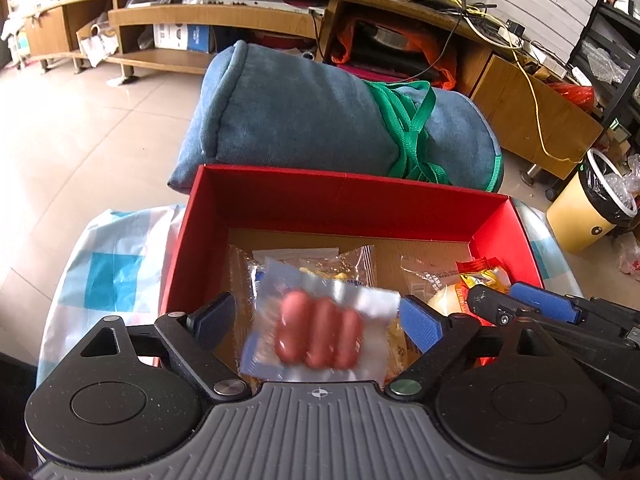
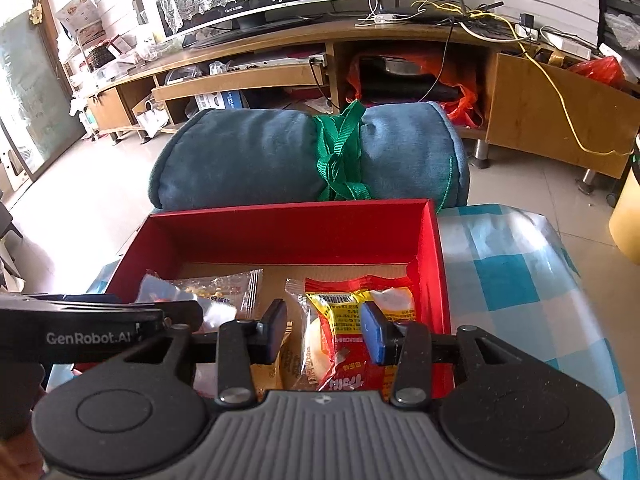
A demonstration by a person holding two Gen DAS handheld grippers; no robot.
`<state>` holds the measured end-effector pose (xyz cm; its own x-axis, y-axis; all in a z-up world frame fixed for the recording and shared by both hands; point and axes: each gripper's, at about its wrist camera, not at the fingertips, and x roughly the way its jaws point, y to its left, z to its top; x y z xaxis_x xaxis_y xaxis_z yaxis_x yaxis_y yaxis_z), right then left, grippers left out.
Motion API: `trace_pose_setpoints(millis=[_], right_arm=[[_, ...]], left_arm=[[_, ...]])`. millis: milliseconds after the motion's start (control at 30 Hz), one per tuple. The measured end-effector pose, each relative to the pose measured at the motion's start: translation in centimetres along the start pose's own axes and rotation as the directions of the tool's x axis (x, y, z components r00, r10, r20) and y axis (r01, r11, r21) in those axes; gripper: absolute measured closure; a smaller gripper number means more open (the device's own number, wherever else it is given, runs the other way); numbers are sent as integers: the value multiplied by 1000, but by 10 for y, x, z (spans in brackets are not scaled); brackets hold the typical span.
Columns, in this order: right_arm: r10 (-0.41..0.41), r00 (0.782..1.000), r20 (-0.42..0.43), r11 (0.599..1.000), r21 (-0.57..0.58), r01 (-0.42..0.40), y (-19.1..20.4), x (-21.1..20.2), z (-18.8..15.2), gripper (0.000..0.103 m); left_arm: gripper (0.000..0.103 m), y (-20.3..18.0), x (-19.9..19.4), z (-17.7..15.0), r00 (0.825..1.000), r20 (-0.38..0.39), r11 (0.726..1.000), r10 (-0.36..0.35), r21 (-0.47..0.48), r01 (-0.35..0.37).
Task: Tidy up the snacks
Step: 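Lower the sausage pack and gold sachet into the box with both grippers, then open both grippers and move them back toward the remaining snacks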
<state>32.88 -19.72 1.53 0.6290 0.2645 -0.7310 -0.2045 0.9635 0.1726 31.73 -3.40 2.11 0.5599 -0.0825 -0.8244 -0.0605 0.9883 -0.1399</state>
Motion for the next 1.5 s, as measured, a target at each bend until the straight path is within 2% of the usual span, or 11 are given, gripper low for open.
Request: trace_pose_setpoints(millis=[833,1167,1500], right_arm=[[-7,1000,11,1000,-10,7,11,-29,-11,60],[0,1000,11,1000,-17,1,17,-45,-25,56],[9,999,-46,1000,-17,-10,23,-52,-54,53]], left_arm=[[10,5,-26,-14,1000,21,1000,-17,-9,17],[10,12,-43,-31,999,25,999,-34,-29,35],[8,19,-53,-57,999,6,998,-39,-39,39]])
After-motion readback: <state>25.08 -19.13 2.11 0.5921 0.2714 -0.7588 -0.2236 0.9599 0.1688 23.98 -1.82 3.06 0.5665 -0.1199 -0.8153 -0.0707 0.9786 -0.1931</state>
